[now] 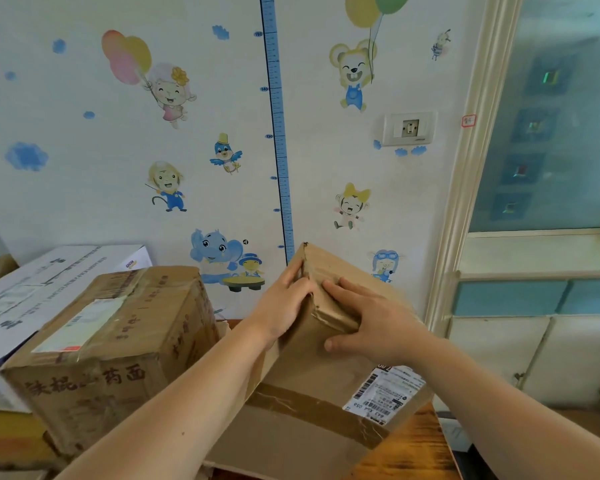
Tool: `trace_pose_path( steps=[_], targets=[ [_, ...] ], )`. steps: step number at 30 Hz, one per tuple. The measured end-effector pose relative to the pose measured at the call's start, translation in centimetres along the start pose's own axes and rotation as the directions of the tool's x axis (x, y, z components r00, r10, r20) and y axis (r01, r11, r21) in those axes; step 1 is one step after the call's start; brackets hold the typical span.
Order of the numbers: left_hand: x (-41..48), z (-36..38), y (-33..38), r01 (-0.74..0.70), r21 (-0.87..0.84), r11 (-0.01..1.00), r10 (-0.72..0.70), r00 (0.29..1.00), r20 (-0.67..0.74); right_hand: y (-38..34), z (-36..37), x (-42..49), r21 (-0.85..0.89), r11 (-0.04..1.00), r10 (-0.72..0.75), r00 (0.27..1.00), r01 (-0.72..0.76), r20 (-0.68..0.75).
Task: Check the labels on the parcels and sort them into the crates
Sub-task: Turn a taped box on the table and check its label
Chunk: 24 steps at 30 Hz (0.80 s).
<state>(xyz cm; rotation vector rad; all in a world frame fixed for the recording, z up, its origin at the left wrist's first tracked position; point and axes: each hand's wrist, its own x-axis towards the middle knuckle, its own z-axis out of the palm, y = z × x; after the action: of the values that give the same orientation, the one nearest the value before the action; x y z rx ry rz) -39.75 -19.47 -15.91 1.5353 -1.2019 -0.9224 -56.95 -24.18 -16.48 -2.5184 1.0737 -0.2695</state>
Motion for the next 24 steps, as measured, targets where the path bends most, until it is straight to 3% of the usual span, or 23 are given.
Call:
trace_pose_path(
  steps=[12,16,24],
  targets=[
    [-0.5,-3.5,-0.6,-0.005,-0.002,1.0,0.005,0.997,0.074,-1.2,0.9,0.8,-0.09,0.996,-0.007,0.998,0.013,0.067],
    [-0.6,-3.0,-1.3,0.005,-0.091,0.996,-0.002,1.0,0.031,-2.0,0.5,0.7,-0.081,0.996,-0.032,0.997,0.038,0.066],
    [-0.3,-2.5,-3.0,0.033,-0.221,0.975,-0.031,0.999,0.012,-3.0,-0.3,0.7,-0.221,0.972,-0.058,0.995,0.076,0.085]
  ],
)
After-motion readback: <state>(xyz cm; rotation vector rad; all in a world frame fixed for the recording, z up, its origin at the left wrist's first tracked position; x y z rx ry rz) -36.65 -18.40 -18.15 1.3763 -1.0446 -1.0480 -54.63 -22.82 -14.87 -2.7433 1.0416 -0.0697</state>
